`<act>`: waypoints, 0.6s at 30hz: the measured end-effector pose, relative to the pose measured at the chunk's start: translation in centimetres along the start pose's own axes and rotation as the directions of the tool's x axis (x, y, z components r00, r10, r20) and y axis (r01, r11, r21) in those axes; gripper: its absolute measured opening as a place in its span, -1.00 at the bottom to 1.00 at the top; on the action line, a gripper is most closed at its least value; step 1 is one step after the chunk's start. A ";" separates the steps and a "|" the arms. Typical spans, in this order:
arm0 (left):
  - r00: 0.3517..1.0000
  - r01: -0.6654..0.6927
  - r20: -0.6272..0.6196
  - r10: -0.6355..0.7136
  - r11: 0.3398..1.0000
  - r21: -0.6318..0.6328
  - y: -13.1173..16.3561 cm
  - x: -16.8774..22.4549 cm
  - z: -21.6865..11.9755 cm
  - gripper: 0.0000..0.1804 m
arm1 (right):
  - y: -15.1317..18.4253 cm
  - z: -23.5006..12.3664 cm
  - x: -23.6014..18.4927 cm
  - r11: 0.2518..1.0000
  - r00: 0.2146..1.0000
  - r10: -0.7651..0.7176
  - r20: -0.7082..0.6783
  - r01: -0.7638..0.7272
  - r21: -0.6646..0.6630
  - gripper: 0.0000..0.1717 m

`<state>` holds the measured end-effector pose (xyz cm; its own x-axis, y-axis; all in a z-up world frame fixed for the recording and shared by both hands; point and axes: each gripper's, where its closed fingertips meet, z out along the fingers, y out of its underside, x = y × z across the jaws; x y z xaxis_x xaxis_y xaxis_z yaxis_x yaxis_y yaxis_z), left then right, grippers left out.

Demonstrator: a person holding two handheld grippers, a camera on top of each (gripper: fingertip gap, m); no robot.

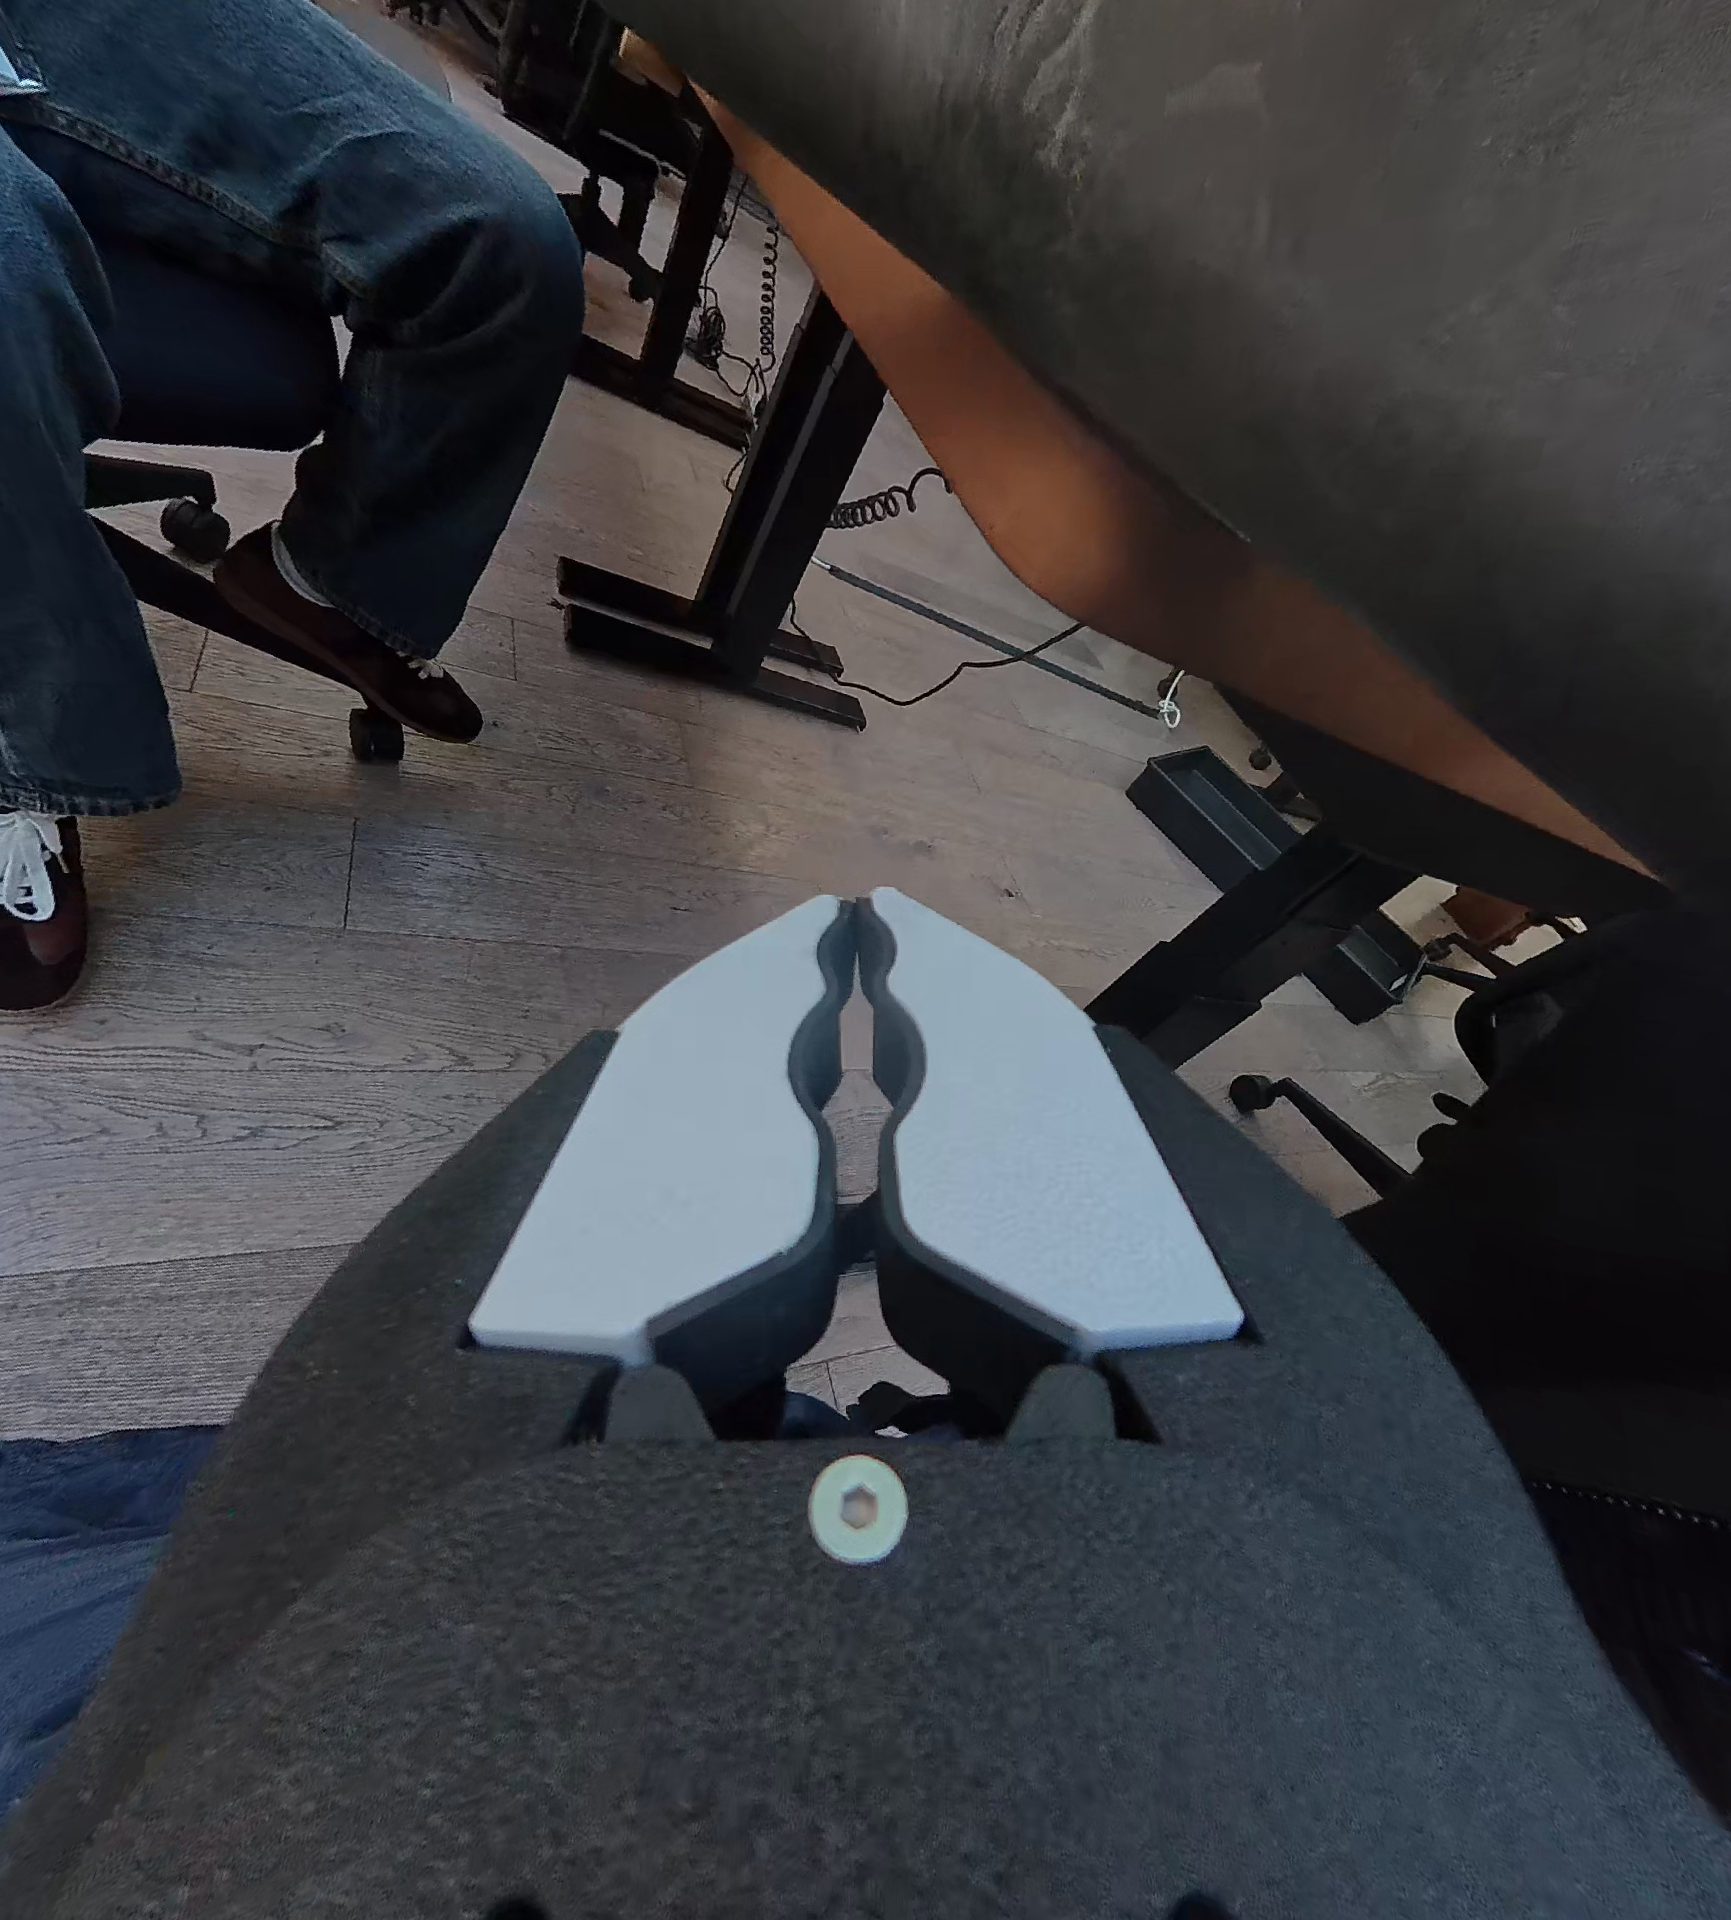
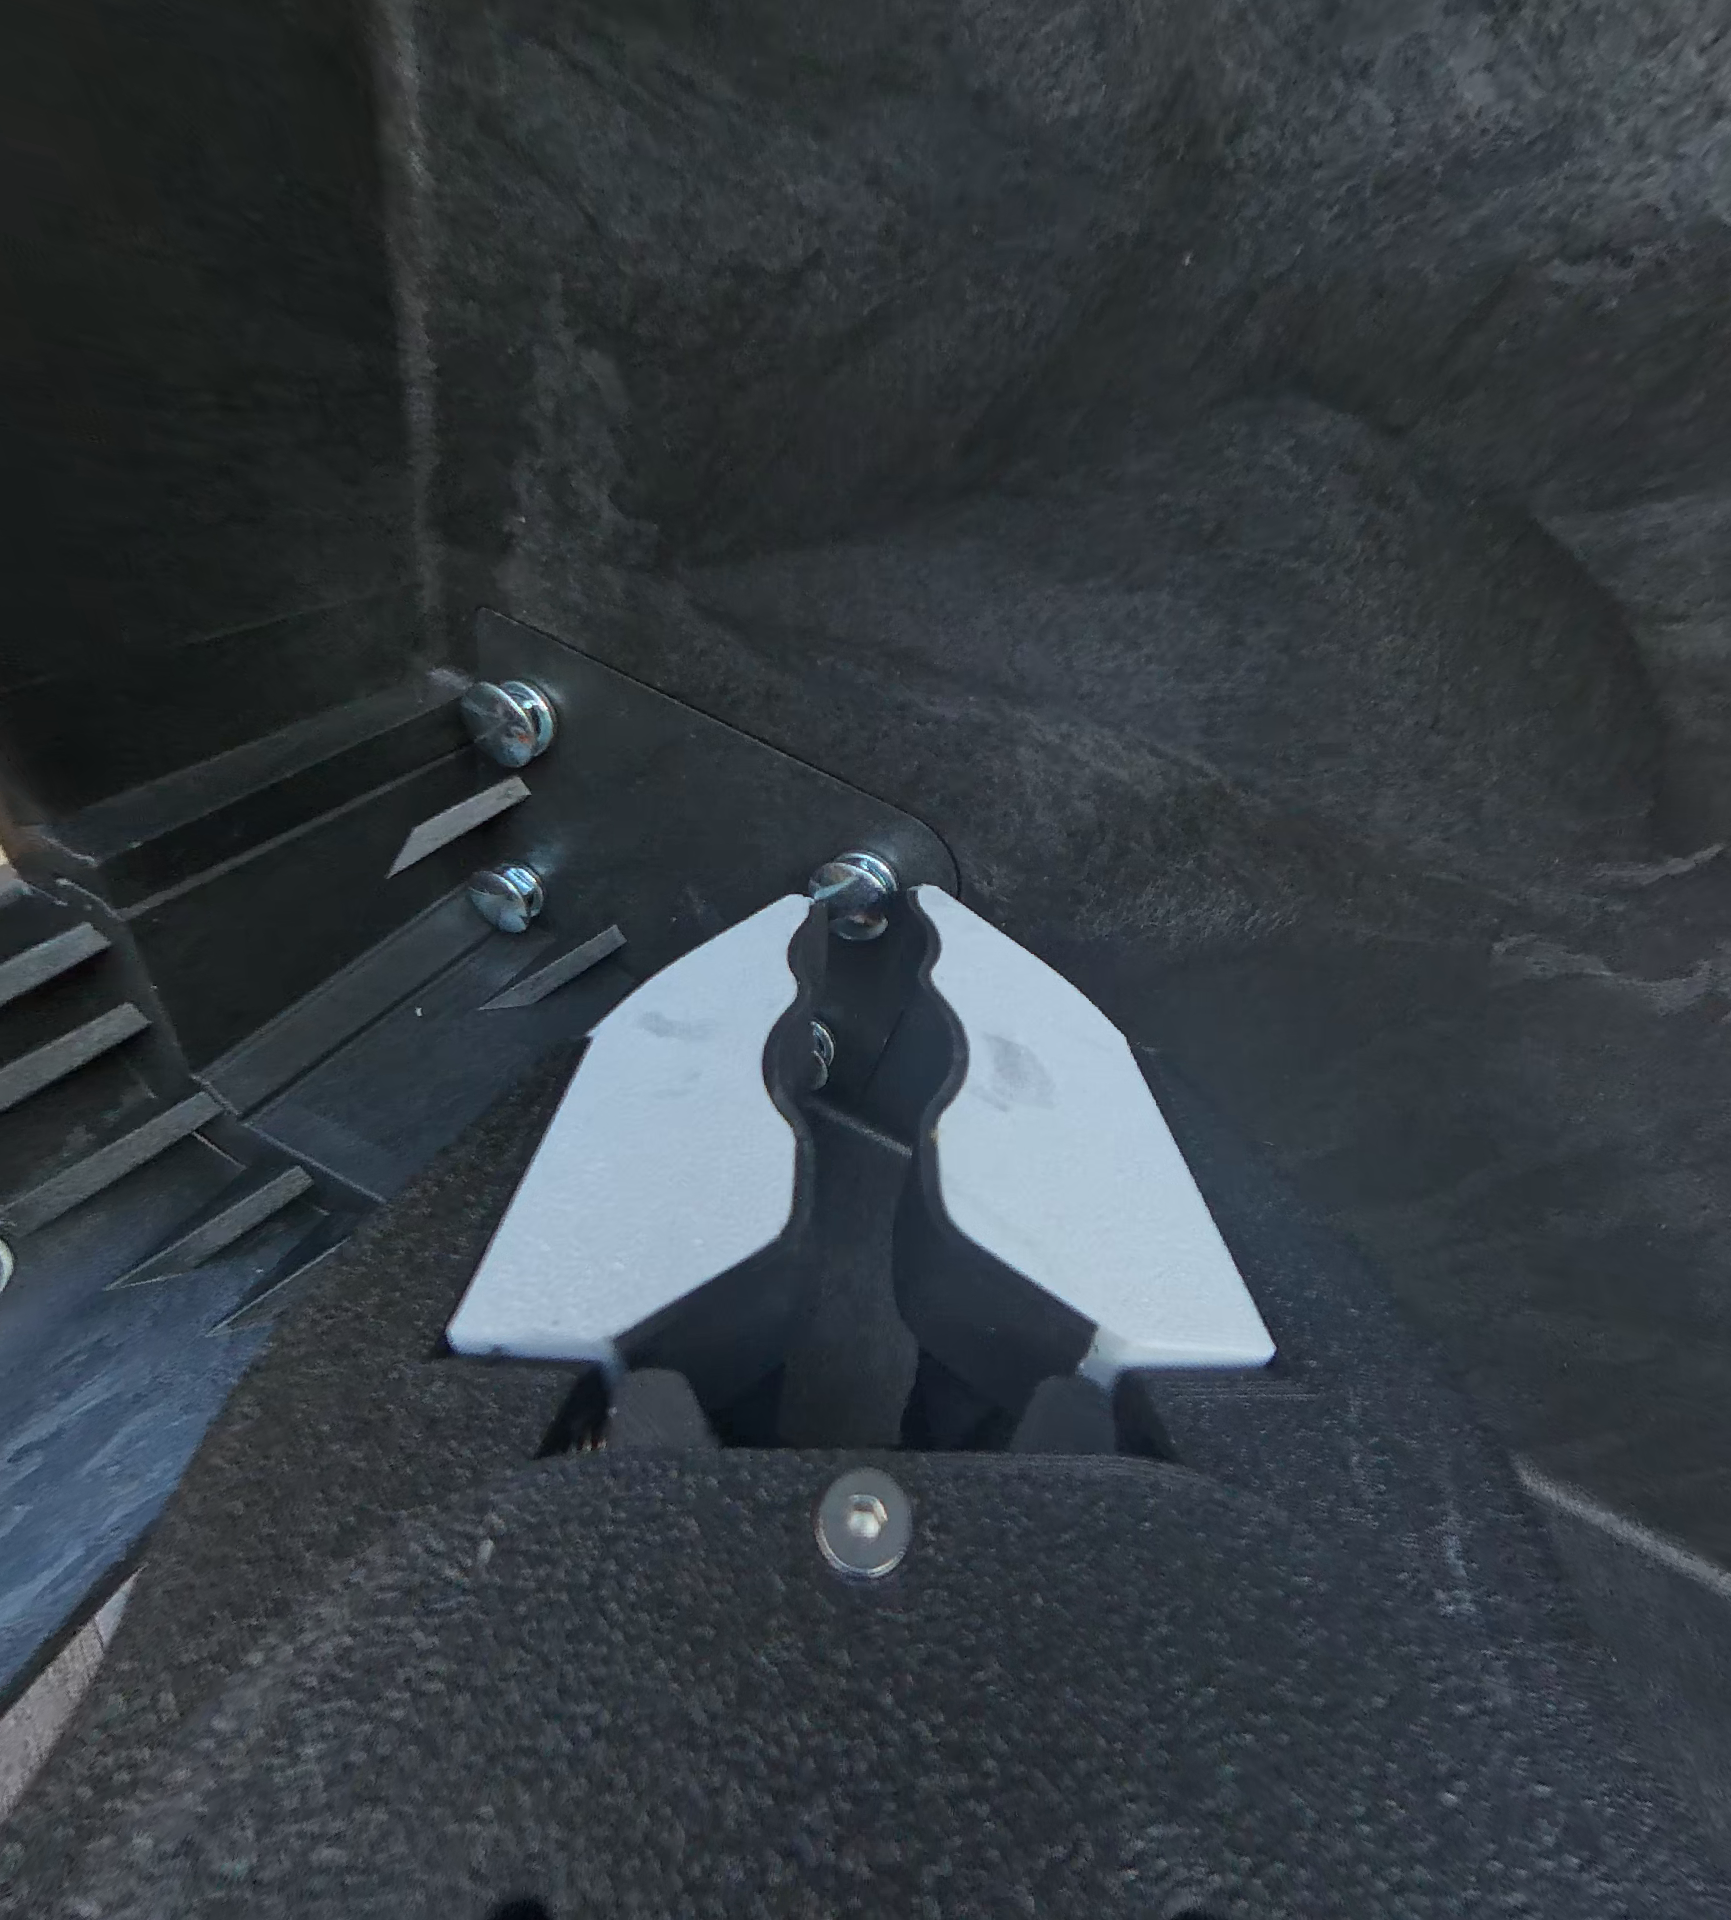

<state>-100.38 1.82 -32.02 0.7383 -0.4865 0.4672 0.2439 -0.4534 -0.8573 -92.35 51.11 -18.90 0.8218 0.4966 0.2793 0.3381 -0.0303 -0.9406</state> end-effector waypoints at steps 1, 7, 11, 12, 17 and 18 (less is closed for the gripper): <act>1.000 -0.004 -0.001 0.004 1.000 -0.005 0.0 0.0 0.2 -1.00 | 0.0 0.0 0.0 1.000 1.000 0.001 0.001 -0.001 -0.001 -0.86; 1.000 0.000 -0.003 0.000 1.000 -0.010 -0.1 -0.2 0.4 -1.00 | 0.1 0.1 0.0 1.000 1.000 0.005 0.008 -0.005 -0.004 -0.86; 1.000 0.005 0.010 -0.005 1.000 -0.001 0.0 -0.5 -0.1 -1.00 | 0.1 0.1 0.0 1.000 1.000 0.001 0.005 -0.001 -0.007 -0.86; 1.000 0.006 0.015 -0.006 1.000 0.004 0.0 -0.5 -0.2 -1.00 | 0.1 0.1 0.0 1.000 1.000 -0.001 0.002 0.001 -0.007 -0.86; 1.000 0.020 0.020 -0.021 0.998 0.054 -0.6 -0.5 -1.1 -1.00 | 0.1 0.1 0.0 1.000 1.000 -0.008 -0.003 0.008 -0.007 -0.86; 0.999 0.026 0.017 -0.027 0.998 0.061 -0.8 -0.4 -1.1 -0.98 | 0.1 0.1 0.0 1.000 1.000 -0.008 -0.004 0.008 -0.006 -0.86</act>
<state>-101.59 1.56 -31.31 0.7416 -0.4613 0.4870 0.3009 -0.4200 -0.8562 -92.39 51.15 -19.00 0.8209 0.4932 0.2879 0.3477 -0.0317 -0.9371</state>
